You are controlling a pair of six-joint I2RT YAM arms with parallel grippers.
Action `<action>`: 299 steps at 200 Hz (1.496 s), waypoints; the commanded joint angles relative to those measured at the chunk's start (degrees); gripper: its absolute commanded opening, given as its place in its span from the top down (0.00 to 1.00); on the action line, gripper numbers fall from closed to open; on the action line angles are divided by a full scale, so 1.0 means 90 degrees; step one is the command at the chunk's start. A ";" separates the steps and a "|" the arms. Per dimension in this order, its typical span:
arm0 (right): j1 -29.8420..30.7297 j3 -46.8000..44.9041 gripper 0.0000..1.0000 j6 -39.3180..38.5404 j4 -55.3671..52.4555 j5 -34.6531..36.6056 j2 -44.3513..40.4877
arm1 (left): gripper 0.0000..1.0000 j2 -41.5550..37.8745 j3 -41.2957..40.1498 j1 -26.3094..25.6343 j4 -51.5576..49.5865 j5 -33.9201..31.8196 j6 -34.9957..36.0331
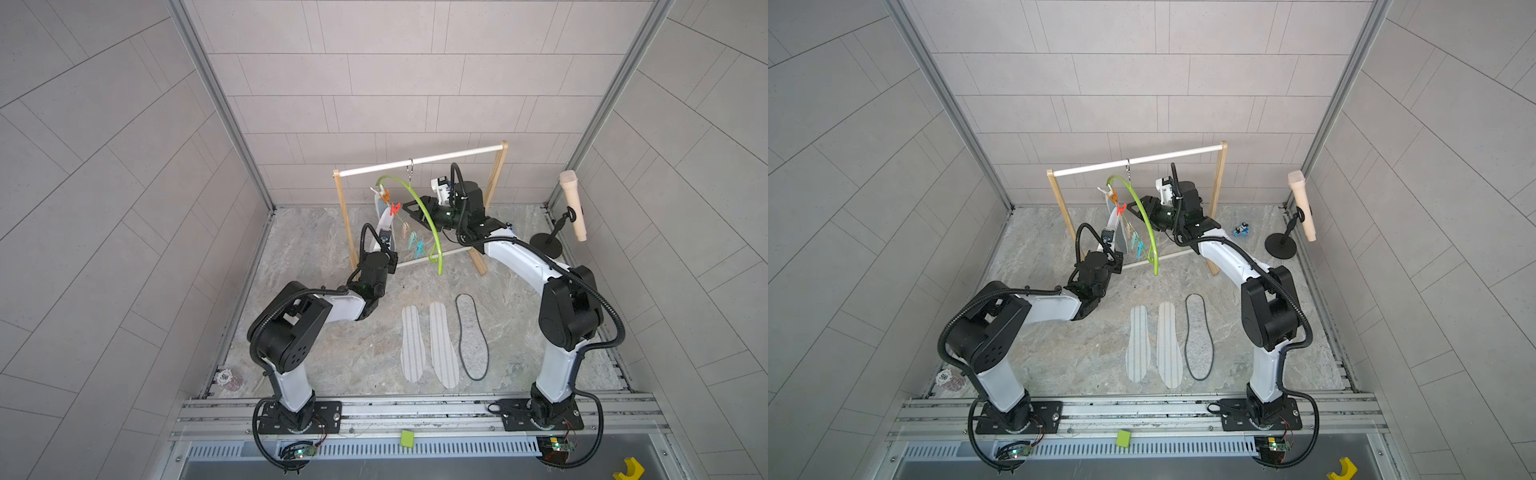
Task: Take the shoe insoles off the hanger
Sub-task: Open the clamp at the hanger.
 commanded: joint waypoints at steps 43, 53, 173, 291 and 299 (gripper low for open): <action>0.0022 0.0360 0.40 -0.0497 -0.0805 0.0429 -0.0111 | 1.00 -0.0061 0.0278 0.0049 -0.0358 -0.0257 0.0746; 0.0022 0.0370 0.40 -0.0496 -0.0803 0.0466 -0.0119 | 1.00 -0.0056 0.0303 0.0059 -0.0367 -0.0296 0.0825; 0.0061 0.0799 0.38 -0.0041 -0.0478 0.0526 0.0197 | 1.00 0.0095 0.0622 0.0111 -0.0458 -0.0263 0.1273; 0.0095 0.0739 0.40 0.0408 0.0255 0.0716 0.0486 | 1.00 0.0192 0.0778 0.0150 -0.0407 -0.0271 0.1400; 0.0100 0.0752 0.41 0.0436 0.0283 0.0726 0.0514 | 1.00 0.0198 0.0778 0.0148 -0.0416 -0.0269 0.1390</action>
